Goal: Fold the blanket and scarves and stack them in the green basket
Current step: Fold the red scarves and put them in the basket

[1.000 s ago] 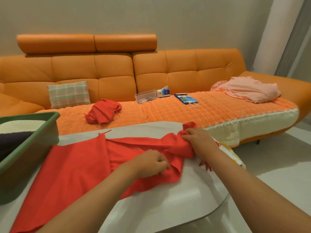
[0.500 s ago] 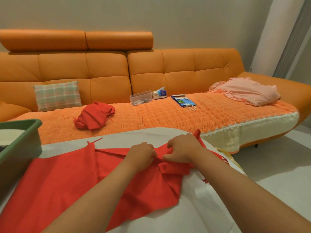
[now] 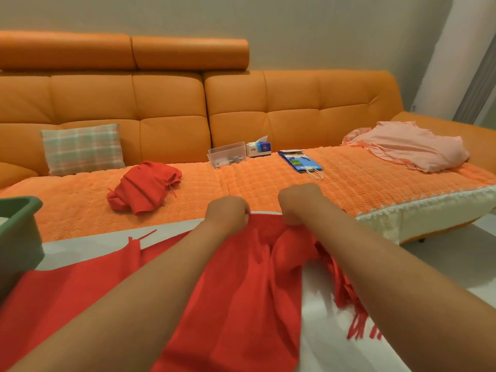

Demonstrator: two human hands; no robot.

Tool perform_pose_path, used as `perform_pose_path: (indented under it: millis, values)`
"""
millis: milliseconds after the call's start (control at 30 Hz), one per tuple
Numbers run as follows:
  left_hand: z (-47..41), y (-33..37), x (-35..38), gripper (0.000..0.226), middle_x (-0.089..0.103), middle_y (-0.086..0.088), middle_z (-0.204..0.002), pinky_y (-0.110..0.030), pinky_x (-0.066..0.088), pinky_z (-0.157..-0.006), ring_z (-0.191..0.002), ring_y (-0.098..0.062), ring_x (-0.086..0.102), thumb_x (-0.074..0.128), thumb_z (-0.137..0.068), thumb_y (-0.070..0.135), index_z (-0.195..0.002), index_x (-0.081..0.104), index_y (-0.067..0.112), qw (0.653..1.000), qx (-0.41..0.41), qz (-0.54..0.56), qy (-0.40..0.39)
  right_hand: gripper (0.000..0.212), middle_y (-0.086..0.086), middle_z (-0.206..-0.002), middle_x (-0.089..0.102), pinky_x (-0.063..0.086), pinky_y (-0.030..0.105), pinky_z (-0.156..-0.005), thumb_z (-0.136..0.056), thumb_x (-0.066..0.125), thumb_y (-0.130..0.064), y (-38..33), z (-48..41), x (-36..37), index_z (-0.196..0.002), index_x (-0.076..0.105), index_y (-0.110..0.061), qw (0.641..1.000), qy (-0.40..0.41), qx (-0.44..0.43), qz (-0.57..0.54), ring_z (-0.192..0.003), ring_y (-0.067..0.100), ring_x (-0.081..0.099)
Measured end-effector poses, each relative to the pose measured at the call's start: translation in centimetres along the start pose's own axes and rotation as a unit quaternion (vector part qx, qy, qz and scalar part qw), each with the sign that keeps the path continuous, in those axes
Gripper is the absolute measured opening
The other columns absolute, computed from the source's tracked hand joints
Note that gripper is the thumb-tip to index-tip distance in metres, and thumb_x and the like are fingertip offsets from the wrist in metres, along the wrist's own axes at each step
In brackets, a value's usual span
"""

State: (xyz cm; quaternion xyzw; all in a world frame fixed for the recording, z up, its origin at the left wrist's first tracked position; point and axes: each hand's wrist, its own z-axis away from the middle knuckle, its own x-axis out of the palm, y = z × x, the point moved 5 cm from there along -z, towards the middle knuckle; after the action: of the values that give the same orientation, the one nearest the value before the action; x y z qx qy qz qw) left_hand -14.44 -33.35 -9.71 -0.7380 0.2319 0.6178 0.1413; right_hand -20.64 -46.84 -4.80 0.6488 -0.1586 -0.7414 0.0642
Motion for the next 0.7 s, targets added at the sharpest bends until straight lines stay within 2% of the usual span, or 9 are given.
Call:
perform_pose_path:
  millis: [100, 167, 267, 333, 367, 467, 567, 633, 700]
  values:
    - [-1.0, -1.1, 1.3, 0.029, 0.071, -0.004, -0.106, -0.032, 0.043, -0.070, -0.102, -0.031, 0.064, 0.049, -0.088, 0.020, -0.105, 0.073, 0.022, 0.998, -0.050, 0.019, 0.022, 0.022, 0.005, -0.114, 0.063, 0.040, 0.035, -0.080, -0.093, 0.057, -0.015, -0.5, -2.0, -0.2, -0.114, 0.064, -0.018, 0.988, 0.150, 0.038, 0.025, -0.109, 0.027, 0.058]
    - [-0.9, -1.8, 2.8, 0.033, 0.068, -0.009, -0.114, -0.036, 0.048, -0.077, -0.108, -0.034, 0.062, 0.048, -0.090, 0.018, -0.117, 0.066, 0.020, 0.995, -0.074, 0.063, 0.022, 0.027, 0.009, -0.119, 0.057, 0.040, 0.039, -0.088, -0.091, 0.057, -0.014, -1.3, -2.5, 1.3, -0.117, 0.062, -0.018, 0.977, 0.205, 0.034, 0.042, -0.112, 0.030, 0.051]
    - [0.2, -2.1, 5.5, 0.053, 0.058, -0.011, -0.132, -0.044, 0.048, -0.093, -0.120, -0.032, 0.055, 0.046, -0.093, 0.016, -0.145, 0.040, 0.022, 0.990, -0.055, 0.125, -0.017, 0.049, 0.015, -0.138, 0.048, 0.038, 0.045, -0.099, -0.083, 0.063, -0.015, -3.2, -2.2, 4.6, -0.132, 0.056, -0.019, 0.962, 0.247, -0.113, 0.008, -0.126, 0.035, 0.045]
    - [1.2, -1.8, 6.7, 0.056, 0.050, -0.009, -0.141, -0.046, 0.044, -0.099, -0.126, -0.031, 0.050, 0.045, -0.097, 0.023, -0.150, 0.030, 0.022, 0.991, -0.032, 0.126, -0.036, 0.054, 0.013, -0.134, 0.054, 0.042, 0.045, -0.096, -0.075, 0.066, -0.017, -4.3, -1.0, 6.2, -0.128, 0.060, -0.022, 0.946, 0.235, -0.217, -0.054, -0.120, 0.033, 0.053]
    - [1.7, -1.7, 7.0, 0.055, 0.048, -0.008, -0.143, -0.047, 0.043, -0.100, -0.128, -0.031, 0.048, 0.044, -0.098, 0.028, -0.151, 0.028, 0.022, 0.992, -0.031, 0.115, -0.034, 0.051, 0.009, -0.127, 0.057, 0.043, 0.042, -0.092, -0.073, 0.061, -0.018, -4.4, -0.4, 6.9, -0.124, 0.061, -0.023, 0.947, 0.211, -0.233, -0.073, -0.115, 0.031, 0.057]
    - [3.5, -0.9, 6.9, 0.050, 0.046, -0.007, -0.144, -0.043, 0.038, -0.106, -0.131, -0.029, 0.044, 0.045, -0.098, 0.035, -0.145, 0.039, 0.019, 0.996, -0.019, 0.082, 0.022, 0.041, 0.002, -0.115, 0.059, 0.038, 0.039, -0.085, -0.075, 0.051, -0.024, -3.1, 1.5, 8.7, -0.115, 0.060, -0.026, 0.960, 0.168, -0.211, -0.074, -0.107, 0.025, 0.059]
    - [5.5, 1.6, 5.9, 0.037, 0.051, 0.000, -0.132, -0.040, 0.039, -0.100, -0.124, -0.023, 0.046, 0.048, -0.095, 0.039, -0.128, 0.055, 0.023, 0.992, 0.044, 0.094, 0.066, 0.037, 0.005, -0.108, 0.059, 0.035, 0.039, -0.083, -0.073, 0.051, -0.023, -0.8, 3.6, 9.5, -0.108, 0.060, -0.023, 0.972, 0.148, -0.179, -0.027, -0.100, 0.029, 0.059]
    - [7.0, 3.4, 5.9, 0.046, 0.047, 0.002, -0.137, -0.039, 0.037, -0.102, -0.129, -0.021, 0.042, 0.047, -0.094, 0.048, -0.134, 0.051, 0.026, 0.993, 0.066, 0.090, 0.029, 0.035, 0.006, -0.107, 0.058, 0.034, 0.039, -0.083, -0.074, 0.048, -0.027, 0.3, 5.1, 9.4, -0.106, 0.062, -0.024, 0.980, 0.130, -0.153, -0.003, -0.096, 0.029, 0.060]
    - [8.3, 4.5, 7.1, 0.068, 0.032, -0.001, -0.154, -0.044, 0.023, -0.115, -0.142, -0.024, 0.026, 0.041, -0.092, 0.064, -0.149, 0.034, 0.028, 0.994, 0.054, 0.056, -0.073, 0.034, 0.003, -0.111, 0.058, 0.035, 0.039, -0.085, -0.080, 0.047, -0.031, 1.2, 6.5, 9.6, -0.109, 0.064, -0.027, 0.988, 0.101, -0.118, -0.003, -0.096, 0.026, 0.062]
